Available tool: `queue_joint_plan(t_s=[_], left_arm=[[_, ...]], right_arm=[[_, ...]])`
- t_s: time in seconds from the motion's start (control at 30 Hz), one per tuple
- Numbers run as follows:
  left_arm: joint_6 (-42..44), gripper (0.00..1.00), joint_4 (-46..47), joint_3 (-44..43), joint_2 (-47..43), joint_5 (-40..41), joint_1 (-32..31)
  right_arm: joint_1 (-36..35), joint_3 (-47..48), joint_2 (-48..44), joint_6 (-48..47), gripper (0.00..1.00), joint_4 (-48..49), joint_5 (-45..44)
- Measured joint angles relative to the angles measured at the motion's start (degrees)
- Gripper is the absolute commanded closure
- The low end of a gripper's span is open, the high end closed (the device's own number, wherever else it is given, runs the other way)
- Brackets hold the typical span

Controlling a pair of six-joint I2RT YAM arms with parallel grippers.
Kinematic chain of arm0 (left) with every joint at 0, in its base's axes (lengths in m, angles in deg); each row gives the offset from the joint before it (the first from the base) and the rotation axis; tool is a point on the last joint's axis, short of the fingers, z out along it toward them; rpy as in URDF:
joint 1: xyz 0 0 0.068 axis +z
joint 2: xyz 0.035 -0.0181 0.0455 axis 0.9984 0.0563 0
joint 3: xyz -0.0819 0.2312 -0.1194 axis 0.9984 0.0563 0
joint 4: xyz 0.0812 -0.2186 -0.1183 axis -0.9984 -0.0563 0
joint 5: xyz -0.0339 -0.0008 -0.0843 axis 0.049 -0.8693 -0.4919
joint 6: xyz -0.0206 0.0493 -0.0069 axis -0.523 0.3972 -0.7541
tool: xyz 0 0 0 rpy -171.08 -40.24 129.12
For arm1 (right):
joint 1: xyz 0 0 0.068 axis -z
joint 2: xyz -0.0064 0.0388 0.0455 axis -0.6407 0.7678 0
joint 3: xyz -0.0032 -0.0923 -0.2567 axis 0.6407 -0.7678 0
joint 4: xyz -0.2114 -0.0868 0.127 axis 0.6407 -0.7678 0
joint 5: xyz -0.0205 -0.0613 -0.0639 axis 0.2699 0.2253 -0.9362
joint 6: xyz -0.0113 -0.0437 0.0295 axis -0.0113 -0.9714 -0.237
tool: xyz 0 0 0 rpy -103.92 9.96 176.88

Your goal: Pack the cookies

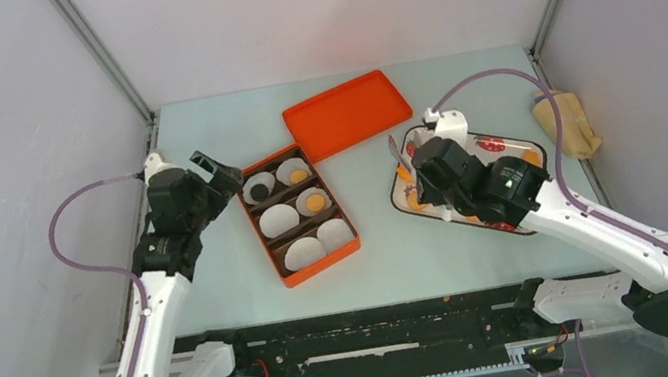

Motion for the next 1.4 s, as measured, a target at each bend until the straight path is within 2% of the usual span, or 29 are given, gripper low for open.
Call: queue_joint_plan(t_s=[0.1,0.23,0.53,1.03,1.17,1.4], left_arm=[[0.0,0.04,0.1,0.0,0.7,0.0,-1.5],[0.0,0.04,0.3,0.0,1.8,0.0,-2.5],[0.0,0.04,0.4,0.0,1.9,0.2,-2.9],[0.0,0.03,0.4,0.0,0.8,0.2,-3.0],[0.0,0.03,0.4,0.0,0.7,0.2,-3.0],[0.0,0.03,0.4,0.0,0.3,0.2,-3.0]], right_arm=[[0.9,-6.1,-1.7,2.4,0.50,-3.2,0.5],[-1.4,-10.1,-2.2,5.9,0.49,-6.0,2.1],[-6.8,-12.9,-0.7,12.9,0.49,-6.8,3.5],[-5.7,-15.9,0.6,15.9,0.49,-6.4,1.9],[-4.8,-18.0,1.6,15.8,0.54,-4.2,2.7],[-3.7,-18.8,1.7,15.2,0.73,-1.1,4.1]])
